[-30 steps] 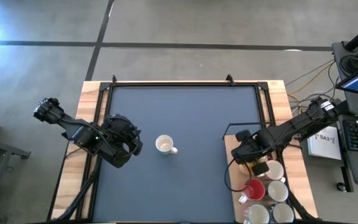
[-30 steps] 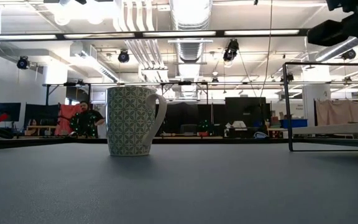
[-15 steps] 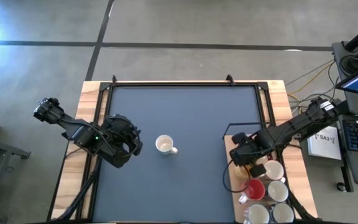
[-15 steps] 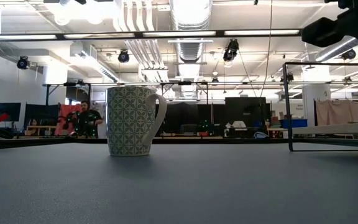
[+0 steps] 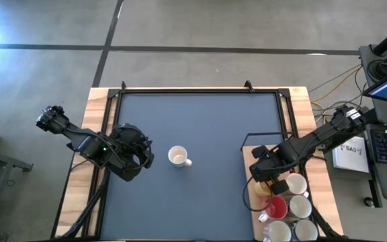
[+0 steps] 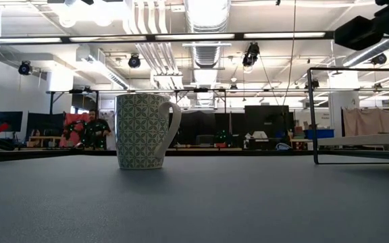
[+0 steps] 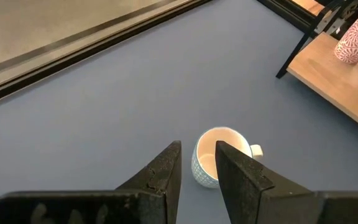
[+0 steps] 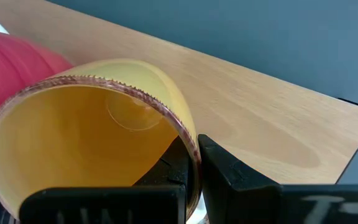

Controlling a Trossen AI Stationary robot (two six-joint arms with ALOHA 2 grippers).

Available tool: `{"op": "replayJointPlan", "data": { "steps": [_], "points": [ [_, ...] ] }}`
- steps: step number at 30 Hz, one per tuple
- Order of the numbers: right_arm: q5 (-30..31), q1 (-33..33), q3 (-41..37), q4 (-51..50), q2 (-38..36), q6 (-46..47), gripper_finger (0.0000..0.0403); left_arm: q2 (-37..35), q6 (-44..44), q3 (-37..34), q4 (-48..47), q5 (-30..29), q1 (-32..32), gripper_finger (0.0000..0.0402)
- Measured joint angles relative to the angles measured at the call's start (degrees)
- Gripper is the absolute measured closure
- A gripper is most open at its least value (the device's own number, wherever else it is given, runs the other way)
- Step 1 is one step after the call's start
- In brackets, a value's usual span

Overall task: Place coffee mugs
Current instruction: Put the yellow mug on the shelf

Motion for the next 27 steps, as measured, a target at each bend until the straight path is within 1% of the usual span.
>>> {"op": "replayJointPlan", "data": {
  "steps": [6,9,12,17,23,27],
  "points": [
    [0.6,0.0,0.0,-0.3,0.0,-0.3,0.0390,0.0,0.0,0.0,0.0,0.0,0.0,0.0319],
    [2.4,0.0,0.0,-0.3,0.4,-0.3,0.0390,0.0,0.0,0.0,0.0,0.0,0.0,0.0319],
    [2.6,0.0,0.0,-0.2,0.7,-0.3,0.0390,0.0,0.0,0.0,0.0,0.0,0.0,0.0319],
    [0.9,0.0,0.1,-0.3,1.4,-0.6,0.0390,0.0,0.2,0.0,0.0,0.0,0.0,0.0319],
    [0.7,0.0,0.2,-1.4,1.4,-0.9,0.0390,0.0,0.2,0.0,0.0,0.0,0.0,0.0319],
    [0.7,0.0,0.5,-1.6,1.4,0.4,0.0388,0.0,0.2,0.0,0.0,0.0,0.0,0.0319]
  ]
}}
